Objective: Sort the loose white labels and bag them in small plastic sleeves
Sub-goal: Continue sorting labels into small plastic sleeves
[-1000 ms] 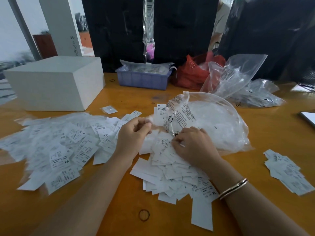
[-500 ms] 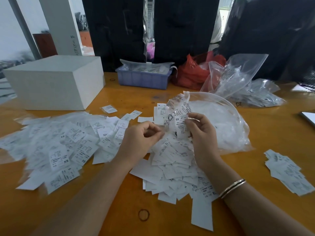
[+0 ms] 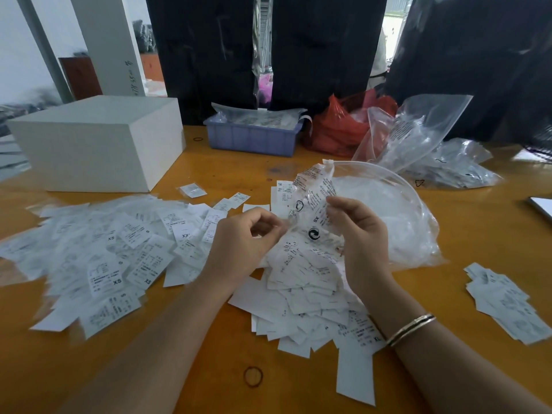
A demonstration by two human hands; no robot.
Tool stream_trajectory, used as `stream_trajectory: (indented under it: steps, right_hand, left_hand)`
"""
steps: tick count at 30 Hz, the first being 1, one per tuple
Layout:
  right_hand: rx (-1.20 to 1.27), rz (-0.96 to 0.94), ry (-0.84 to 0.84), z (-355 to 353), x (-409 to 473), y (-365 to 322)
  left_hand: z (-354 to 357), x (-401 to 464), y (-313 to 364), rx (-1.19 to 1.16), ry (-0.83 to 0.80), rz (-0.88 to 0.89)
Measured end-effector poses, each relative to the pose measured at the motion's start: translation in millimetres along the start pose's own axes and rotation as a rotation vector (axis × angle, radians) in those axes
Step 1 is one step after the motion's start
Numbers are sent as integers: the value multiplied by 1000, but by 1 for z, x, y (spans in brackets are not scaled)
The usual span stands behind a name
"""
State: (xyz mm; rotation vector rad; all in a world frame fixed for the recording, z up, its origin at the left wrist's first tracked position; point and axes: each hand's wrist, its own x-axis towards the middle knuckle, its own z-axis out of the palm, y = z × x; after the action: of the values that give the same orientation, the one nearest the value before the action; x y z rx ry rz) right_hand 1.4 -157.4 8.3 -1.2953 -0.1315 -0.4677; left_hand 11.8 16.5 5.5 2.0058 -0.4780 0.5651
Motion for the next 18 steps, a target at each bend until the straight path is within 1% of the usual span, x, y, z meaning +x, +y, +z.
stream_trajectory:
  steps: [3,5,9,11,14,18]
  right_hand:
    - [-199,-187,-85,1,-2,-1]
    - [-325,-305,-114,1,-4,-1]
    - [-485,-467,-169,3,-5,0]
    - [-544,-499,-204,3,-5,1]
    - [-627,-499,-251,2,-4,5]
    - [-704,-497,-360,3,-4,8]
  left_hand:
    - [-1,0,-1,48,-7,53]
    - [-1,0,-2,89,-15,88]
    - [0,-1,-4,96,-32,116]
    - [0,-1,-4,90,-39,125]
    - [0,0,-5,102,-49,136]
    - [1,0,-6,91,-87,154]
